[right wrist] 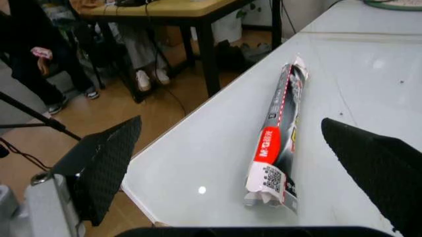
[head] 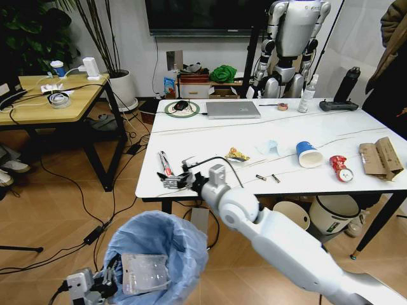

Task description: Pick up the trash bin and place the trash from the table into it.

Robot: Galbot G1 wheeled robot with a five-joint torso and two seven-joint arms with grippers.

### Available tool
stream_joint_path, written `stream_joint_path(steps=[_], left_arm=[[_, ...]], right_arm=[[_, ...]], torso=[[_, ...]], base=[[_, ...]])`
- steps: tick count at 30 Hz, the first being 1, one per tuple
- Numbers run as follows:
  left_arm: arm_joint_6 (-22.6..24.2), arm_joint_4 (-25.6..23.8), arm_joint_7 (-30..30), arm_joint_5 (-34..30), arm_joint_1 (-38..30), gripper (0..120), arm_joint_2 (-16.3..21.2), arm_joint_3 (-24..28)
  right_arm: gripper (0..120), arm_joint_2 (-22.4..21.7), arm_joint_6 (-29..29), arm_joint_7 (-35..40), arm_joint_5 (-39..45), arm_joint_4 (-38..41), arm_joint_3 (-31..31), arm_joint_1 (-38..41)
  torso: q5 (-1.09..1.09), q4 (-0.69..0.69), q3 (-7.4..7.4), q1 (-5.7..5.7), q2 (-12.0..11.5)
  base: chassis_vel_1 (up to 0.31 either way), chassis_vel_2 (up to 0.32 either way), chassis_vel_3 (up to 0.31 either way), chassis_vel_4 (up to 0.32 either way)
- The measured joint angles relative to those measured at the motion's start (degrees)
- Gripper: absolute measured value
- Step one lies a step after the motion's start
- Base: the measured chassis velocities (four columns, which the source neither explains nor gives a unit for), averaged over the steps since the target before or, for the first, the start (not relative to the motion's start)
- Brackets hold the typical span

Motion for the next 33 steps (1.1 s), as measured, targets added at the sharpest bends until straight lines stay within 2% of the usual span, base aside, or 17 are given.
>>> stream_joint_path(steps=[10,15,21,22,27,29,30,33], left_arm=[[-0.13,0.69,-0.45,-0.85,-0.52,0,-0.11,-1.56],[-0.14,1.02,-0.53,-1.07,-0.64,0,-0.24,-1.83],[-0.17,1.11,-0.56,-1.41,-0.76,0,-0.17,-1.89],[-0.17,1.11,-0.56,-1.41,-0.76,0,-0.17,-1.89],[-0.16,1.4,-0.65,-1.54,-1.22,0,-0.09,-1.75],[-0.16,1.41,-0.65,-1.54,-1.23,0,-0.09,-1.74],[-0.15,1.48,-0.68,-1.54,-1.27,0,-0.09,-1.62],[-0.13,1.48,-0.69,-1.56,-1.33,0,-0.09,-1.53]], right_arm=[[100,1.74,0.65,-2.43,-3.34,-6.36,-0.38,0.71],[90,2.74,1.48,-3.65,-4.89,-9.28,-0.82,1.17],[64,2.8,2.39,-4.36,-5.56,-11.14,-0.97,1.6],[64,2.8,2.39,-4.36,-5.56,-11.14,-0.97,1.6],[43,2.26,2.48,-4.58,-5.59,-10.77,-0.97,1.58],[41,2.25,2.48,-4.58,-5.59,-10.75,-0.97,1.58],[33,2.11,2.56,-4.62,-5.59,-10.56,-0.97,1.55],[23,1.96,2.91,-4.77,-5.59,-10.32,-0.99,1.52]], torso=[[0.0,-0.01,0.0,0.0,0.0],[0.01,0.0,0.0,0.0,0.0],[0.02,-0.01,0.0,0.0,0.0],[0.02,-0.01,0.0,0.0,0.0],[0.02,-0.01,0.0,0.0,0.0],[0.02,-0.01,-0.01,0.0,0.0],[0.02,-0.01,0.0,0.0,0.0],[0.02,-0.01,0.0,0.0,0.01]], base=[[0.0,0.0,0.0,0.0],[0.0,0.0,0.0,0.0],[0.0,0.0,0.0,0.0],[0.0,0.0,0.0,0.0],[0.0,0.0,0.0,0.0],[0.0,0.0,0.0,0.0],[0.0,0.0,0.0,0.0],[0.0,0.0,0.0,0.0]])
